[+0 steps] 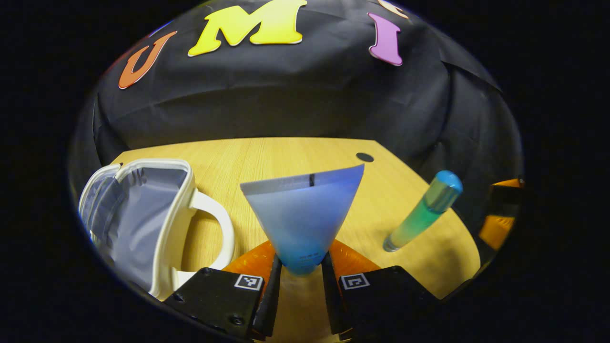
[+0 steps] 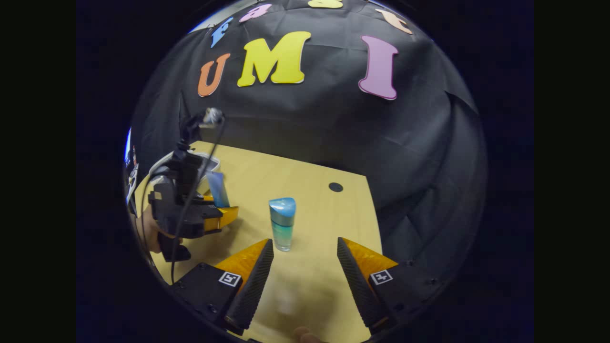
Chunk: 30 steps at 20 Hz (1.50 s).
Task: First open the suitcase, pack the skin care products into it, and then close the suitcase.
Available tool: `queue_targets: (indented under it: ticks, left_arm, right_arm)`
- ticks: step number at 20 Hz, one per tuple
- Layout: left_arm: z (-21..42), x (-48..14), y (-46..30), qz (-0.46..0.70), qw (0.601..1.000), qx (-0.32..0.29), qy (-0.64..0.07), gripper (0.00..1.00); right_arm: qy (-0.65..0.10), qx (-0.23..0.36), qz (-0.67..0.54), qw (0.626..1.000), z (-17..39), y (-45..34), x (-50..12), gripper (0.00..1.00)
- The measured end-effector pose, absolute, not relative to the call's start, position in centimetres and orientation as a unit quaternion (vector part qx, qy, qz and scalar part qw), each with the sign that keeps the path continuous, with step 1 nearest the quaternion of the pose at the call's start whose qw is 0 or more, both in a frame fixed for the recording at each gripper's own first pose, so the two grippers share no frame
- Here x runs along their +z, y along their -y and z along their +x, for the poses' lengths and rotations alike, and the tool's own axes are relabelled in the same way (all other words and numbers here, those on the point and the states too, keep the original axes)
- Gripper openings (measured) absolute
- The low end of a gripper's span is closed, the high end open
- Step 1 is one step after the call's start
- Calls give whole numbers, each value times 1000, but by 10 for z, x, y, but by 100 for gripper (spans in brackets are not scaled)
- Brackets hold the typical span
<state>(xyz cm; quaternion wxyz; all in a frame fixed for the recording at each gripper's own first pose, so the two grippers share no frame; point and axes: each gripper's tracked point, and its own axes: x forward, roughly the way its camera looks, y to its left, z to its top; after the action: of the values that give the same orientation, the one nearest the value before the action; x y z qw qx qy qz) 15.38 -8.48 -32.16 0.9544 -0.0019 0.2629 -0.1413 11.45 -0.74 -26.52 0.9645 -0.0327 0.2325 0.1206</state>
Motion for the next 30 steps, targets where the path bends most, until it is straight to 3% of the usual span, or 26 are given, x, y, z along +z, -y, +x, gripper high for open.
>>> queue_targets:
  ticks: [5, 6, 7, 8, 9, 11, 12, 13, 17, 18, 19, 20, 22, 30]
  left_arm:
    - [121, -252, 63, 19, 961, -136, -239, 45]
    - [116, -236, 50, 20, 966, -115, -229, 50]
    - [111, -219, 34, 26, 972, -88, -215, 44]
    - [107, -200, 18, 31, 976, -66, -203, 48]
    - [102, -184, 6, 32, 978, -57, -197, 43]
    - [90, -154, -19, 24, 982, -40, -183, 42]
    - [84, -140, -34, 24, 984, -23, -174, 47]
    - [78, -127, -53, 26, 985, -2, -169, 42]
    - [62, -88, -110, 30, 987, 30, -154, 42]
    - [59, -82, -122, 32, 988, 31, -151, 42]
    - [57, -78, -133, 35, 987, 32, -151, 42]
    - [53, -75, -145, 37, 987, 33, -153, 41]
    - [49, -71, -164, 39, 987, 31, -155, 40]
    - [73, -123, -197, 37, 982, -39, -181, 40]
  right_arm:
    - [-237, 143, -6, 961, 147, -38, -287, 80]
    - [-238, 144, -9, 960, 154, -44, -293, 80]
    - [-240, 141, -11, 960, 160, -48, -300, 80]
    - [-241, 138, -13, 961, 166, -51, -305, 80]
    - [-242, 133, -12, 961, 172, -53, -310, 80]
    - [-241, 121, -7, 963, 185, -56, -318, 80]
    - [-240, 117, -4, 964, 190, -57, -320, 80]
    - [-241, 113, -2, 964, 194, -57, -324, 80]
    - [-246, 88, -3, 965, 208, -53, -341, 80]
    - [-251, 77, -8, 965, 208, -50, -344, 69]
    - [-252, 66, -11, 965, 211, -46, -347, 66]
    - [-250, 62, 0, 966, 207, -44, -343, 54]
    - [-251, 52, 9, 966, 208, -47, -344, 43]
    - [-232, 27, 33, 972, 151, -60, -292, 37]
